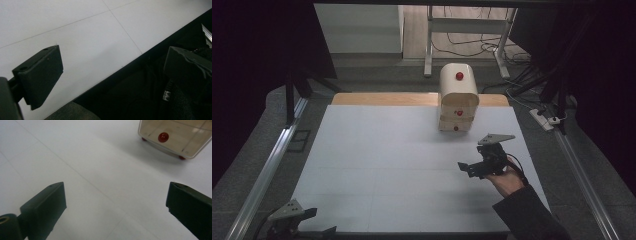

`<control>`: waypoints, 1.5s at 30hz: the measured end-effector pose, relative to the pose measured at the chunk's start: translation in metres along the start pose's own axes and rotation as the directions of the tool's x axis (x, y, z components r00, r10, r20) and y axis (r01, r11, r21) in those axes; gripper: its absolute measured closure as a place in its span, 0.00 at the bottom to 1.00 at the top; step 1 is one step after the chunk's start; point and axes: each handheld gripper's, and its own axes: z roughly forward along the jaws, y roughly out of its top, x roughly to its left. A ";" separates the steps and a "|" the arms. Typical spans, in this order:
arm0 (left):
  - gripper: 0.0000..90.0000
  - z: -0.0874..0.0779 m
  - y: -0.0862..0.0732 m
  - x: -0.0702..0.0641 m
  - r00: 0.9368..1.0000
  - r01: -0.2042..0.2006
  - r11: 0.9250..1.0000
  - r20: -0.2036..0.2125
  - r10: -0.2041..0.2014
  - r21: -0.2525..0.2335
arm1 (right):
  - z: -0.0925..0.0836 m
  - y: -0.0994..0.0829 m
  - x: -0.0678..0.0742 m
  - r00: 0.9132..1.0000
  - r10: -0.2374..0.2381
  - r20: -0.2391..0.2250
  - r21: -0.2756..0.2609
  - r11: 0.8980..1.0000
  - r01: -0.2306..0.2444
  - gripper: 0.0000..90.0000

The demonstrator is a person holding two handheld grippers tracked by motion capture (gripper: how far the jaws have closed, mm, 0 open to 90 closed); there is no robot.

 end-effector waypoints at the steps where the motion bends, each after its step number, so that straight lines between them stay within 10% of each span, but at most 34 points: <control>1: 0.03 0.000 0.000 0.000 1.000 -0.001 1.000 -0.001 0.001 -0.001 | -0.002 -0.003 0.002 1.000 -0.005 0.001 -0.001 1.000 0.005 0.02; 45: 0.02 -0.004 -0.002 0.000 1.000 -0.019 0.999 -0.008 0.019 -0.025 | -0.085 -0.110 0.041 0.990 0.108 0.087 0.005 0.994 -0.109 0.00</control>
